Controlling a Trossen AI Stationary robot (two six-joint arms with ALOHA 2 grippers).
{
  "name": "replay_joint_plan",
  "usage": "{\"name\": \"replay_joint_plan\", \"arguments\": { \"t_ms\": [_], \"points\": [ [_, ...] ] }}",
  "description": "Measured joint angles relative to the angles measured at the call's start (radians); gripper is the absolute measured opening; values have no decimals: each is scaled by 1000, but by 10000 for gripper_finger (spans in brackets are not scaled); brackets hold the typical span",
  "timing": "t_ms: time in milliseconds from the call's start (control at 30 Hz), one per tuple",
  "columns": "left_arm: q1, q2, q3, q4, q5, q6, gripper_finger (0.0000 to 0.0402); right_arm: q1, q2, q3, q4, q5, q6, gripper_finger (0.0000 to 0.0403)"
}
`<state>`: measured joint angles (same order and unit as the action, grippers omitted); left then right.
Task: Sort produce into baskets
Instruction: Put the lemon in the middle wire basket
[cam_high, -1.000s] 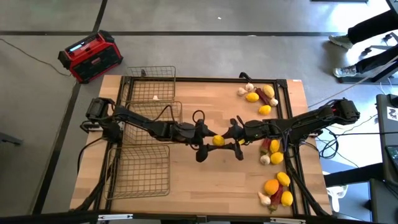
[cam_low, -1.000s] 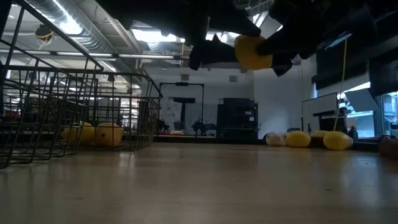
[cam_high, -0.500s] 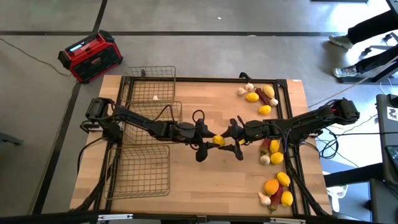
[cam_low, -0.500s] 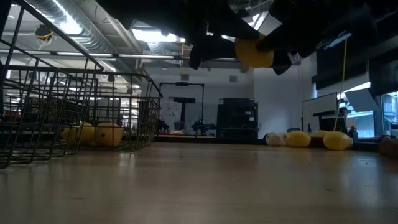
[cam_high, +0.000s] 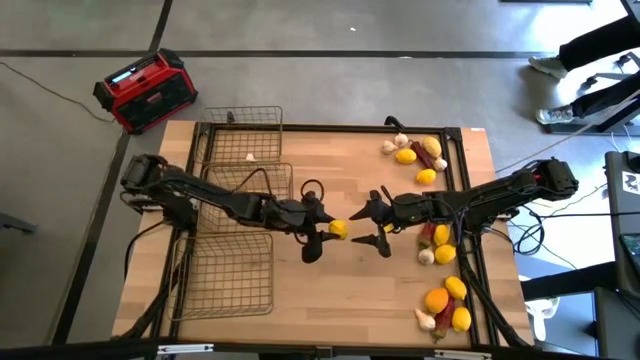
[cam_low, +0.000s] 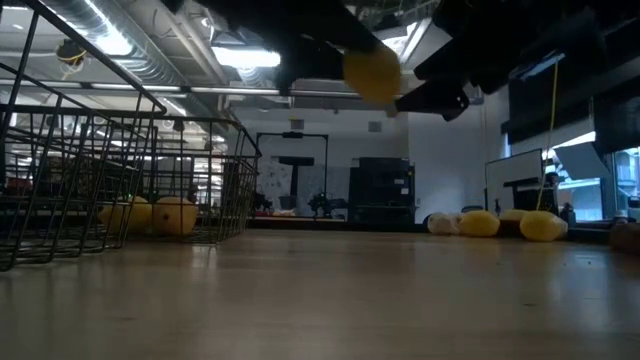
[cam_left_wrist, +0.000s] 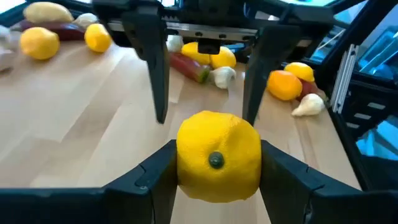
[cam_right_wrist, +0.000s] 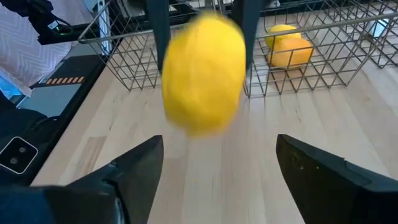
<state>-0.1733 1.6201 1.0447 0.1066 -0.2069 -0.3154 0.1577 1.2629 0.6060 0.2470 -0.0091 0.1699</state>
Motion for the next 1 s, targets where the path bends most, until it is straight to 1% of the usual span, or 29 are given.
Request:
{"name": "replay_joint_plan", "arguments": {
  "t_ms": [267, 400, 567, 667, 767, 833, 1000],
  "points": [
    [-23, -200, 0, -271, -97, -47, 183, 0, 0, 0, -14, 0, 4, 308],
    [-40, -300, 0, -424, -190, -89, 183, 0, 0, 0, -20, -1, 5, 308],
    [-54, -396, 0, -619, -328, -176, 183, 0, 0, 0, -20, -1, 5, 308],
    [-55, -429, 0, -712, -412, -234, 183, 0, 0, 0, -19, -1, 5, 308],
    [-50, -435, 0, -796, -478, -295, 183, -1, 0, 0, -19, -1, 5, 308],
    [-39, -434, -4, -837, -499, -340, 183, -1, 0, 0, -19, -1, 5, 308],
    [-6, -432, -62, -851, -501, -420, 183, -1, 0, 0, -19, 0, 5, 308]
  ]
}}
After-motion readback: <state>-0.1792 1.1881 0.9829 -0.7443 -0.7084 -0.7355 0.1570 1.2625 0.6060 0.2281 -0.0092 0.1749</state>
